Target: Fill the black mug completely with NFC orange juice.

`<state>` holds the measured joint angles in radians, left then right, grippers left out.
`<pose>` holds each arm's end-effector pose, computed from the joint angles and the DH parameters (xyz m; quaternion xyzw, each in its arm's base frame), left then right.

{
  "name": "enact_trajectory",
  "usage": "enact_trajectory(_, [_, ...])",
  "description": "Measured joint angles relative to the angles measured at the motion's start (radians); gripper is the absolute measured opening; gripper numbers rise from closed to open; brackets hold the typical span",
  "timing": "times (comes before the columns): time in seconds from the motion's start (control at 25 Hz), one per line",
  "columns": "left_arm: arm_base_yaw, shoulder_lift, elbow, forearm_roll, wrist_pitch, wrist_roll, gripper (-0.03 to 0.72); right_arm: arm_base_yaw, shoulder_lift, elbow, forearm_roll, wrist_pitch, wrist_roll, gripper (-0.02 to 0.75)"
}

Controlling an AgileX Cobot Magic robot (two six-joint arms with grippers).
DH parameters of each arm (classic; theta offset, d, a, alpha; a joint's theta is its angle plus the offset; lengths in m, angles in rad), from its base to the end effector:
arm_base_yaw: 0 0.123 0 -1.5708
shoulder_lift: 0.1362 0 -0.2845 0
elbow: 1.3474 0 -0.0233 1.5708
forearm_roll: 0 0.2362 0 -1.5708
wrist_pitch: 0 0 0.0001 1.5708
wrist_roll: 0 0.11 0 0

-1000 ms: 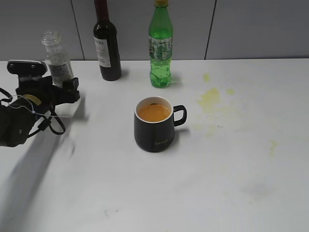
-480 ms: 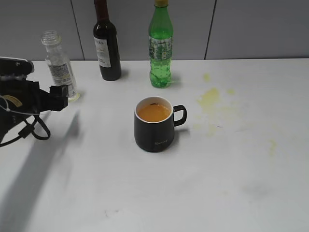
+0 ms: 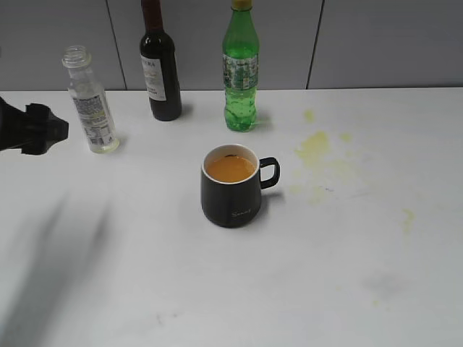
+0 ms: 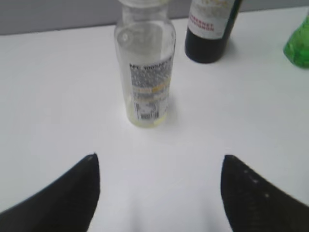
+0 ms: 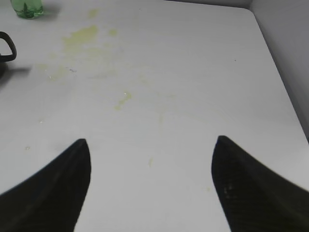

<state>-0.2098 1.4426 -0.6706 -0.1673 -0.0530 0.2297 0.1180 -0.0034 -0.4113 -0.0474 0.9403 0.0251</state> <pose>0.2825 -0.0592 0.2110 0.1191 0.8840 -0.0293 0.4512 0.0138 -0.0026 0.2480 -0.0407 0.8427 0.0147 0.5366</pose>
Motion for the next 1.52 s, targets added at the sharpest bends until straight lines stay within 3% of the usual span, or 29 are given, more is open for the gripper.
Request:
enact_trajectory(0.48, [0.000,-0.526,0.000,0.092,0.889,-0.048,0.591,0.000,0.000,0.000,0.000,0.000,0.001,0.592])
enact_trajectory(0.68, [0.000,-0.785,0.000,0.153,1.131,-0.110,0.591,0.000,0.000,0.000,0.000,0.000,0.001,0.592])
enact_trajectory(1.12, [0.000,-1.276,0.142,0.180,1.227,-0.135,0.591,0.000,0.000,0.000,0.000,0.000,0.001,0.592])
enact_trajectory(1.52, [0.000,-1.338,0.186,0.181,1.145,-0.135,0.591,0.000,0.000,0.000,0.000,0.000,0.001,0.592])
